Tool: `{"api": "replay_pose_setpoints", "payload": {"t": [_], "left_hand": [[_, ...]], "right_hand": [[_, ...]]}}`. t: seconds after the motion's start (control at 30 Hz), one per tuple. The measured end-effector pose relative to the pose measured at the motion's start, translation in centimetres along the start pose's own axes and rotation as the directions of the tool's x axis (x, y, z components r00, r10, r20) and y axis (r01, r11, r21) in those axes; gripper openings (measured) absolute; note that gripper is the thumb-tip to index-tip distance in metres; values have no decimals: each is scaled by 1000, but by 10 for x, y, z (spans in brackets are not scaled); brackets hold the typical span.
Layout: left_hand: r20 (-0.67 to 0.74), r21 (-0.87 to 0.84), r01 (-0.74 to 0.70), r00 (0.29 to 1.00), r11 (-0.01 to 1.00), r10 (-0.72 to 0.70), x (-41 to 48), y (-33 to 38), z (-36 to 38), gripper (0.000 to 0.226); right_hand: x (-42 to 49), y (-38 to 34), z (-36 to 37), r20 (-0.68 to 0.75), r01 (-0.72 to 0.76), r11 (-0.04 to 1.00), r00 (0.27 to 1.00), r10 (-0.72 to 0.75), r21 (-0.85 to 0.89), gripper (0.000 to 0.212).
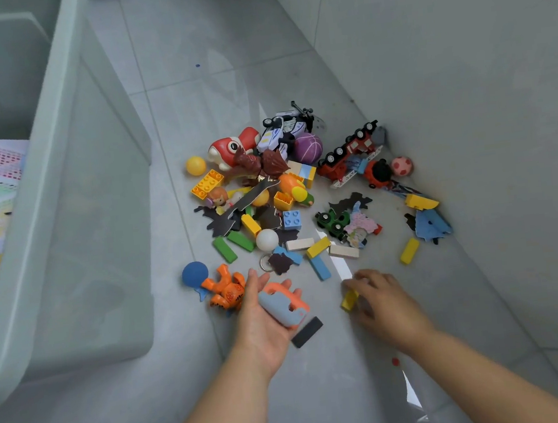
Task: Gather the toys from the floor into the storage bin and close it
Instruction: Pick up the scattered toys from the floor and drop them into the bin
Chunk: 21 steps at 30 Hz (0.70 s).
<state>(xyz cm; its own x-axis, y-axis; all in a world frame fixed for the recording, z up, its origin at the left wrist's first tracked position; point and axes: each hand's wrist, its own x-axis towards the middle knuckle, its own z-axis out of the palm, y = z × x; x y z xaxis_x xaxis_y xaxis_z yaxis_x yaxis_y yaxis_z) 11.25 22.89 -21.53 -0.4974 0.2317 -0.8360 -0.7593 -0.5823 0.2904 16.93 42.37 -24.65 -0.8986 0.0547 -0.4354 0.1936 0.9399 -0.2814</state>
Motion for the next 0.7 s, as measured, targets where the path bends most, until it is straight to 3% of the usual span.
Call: {"api": "replay_pose_setpoints", "payload": {"t": [0.07, 0.13, 0.2, 0.27, 0.37, 0.43, 0.5, 0.6, 0.7], "left_hand": [[-2, -5, -5, 1000, 1000, 5, 0, -1, -3, 40], [17, 6, -9, 1000, 1000, 9, 0, -2, -5, 44], [42, 25, 0, 999, 1000, -1, 1, -4, -6, 47], [53, 37, 6, 999, 999, -8, 2, -5, -6, 49], [69, 20, -8, 998, 1000, 6, 2, -6, -4, 47], [57, -14, -32, 998, 999, 32, 2, -4, -2, 32], [27, -40, -51, 998, 998, 52, 1, -2, -2, 17], [15, -35, -68, 998, 997, 69, -2, 1, -7, 21], [22, -8, -76, 997, 997, 77, -9, 1, -10, 25]], "right_hand": [[-2, 4, 6, -57, 14, 1000, 998, -15, -11, 34], [1, 7, 8, -137, -13, 996, 990, 25, 84, 26], [3, -1, 2, -193, -70, 963, 973, 123, 262, 20], [1, -28, -8, -178, -69, 861, 967, 182, 504, 9], [-9, -79, -24, -135, 97, 741, 991, -9, 664, 7], [-6, -90, -29, -165, 153, 737, 985, -56, 659, 6], [12, -78, -32, -210, 72, 786, 975, 74, 614, 12], [41, -55, -31, -104, -192, 922, 966, 239, 337, 27], [55, -51, -17, -16, -198, 977, 980, 200, 84, 32]]}}
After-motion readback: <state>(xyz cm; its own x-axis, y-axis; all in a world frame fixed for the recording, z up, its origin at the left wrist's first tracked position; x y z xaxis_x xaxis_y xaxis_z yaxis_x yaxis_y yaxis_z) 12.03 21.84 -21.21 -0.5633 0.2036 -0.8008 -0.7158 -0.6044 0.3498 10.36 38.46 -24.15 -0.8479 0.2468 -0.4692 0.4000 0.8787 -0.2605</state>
